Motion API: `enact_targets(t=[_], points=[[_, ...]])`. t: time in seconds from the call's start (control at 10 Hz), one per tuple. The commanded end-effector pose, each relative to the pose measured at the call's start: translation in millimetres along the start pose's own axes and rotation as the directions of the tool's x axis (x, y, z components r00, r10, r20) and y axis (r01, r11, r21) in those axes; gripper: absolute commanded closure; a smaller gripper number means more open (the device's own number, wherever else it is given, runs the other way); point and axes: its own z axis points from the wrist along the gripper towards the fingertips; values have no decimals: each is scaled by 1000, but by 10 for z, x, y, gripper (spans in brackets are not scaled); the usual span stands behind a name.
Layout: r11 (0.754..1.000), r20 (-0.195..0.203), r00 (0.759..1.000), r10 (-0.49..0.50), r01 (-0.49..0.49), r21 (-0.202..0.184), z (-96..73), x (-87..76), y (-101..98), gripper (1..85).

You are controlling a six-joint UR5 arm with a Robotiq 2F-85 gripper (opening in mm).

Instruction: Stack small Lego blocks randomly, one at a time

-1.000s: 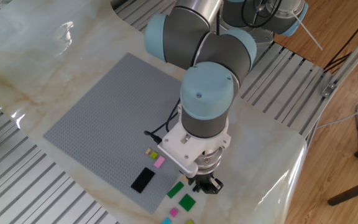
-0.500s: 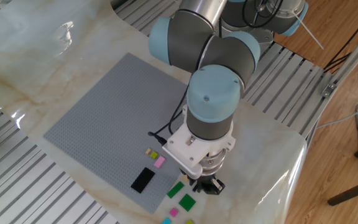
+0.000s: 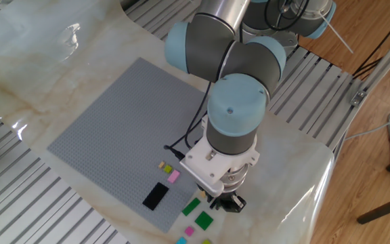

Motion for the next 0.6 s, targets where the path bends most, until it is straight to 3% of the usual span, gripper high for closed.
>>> enact_targets(t=[0.0,0.5], points=[[1000,0,1000,12,-12,-3,22,9,40,587],[1000,12,1000,-9,9,-5,50,-8,-7,603]])
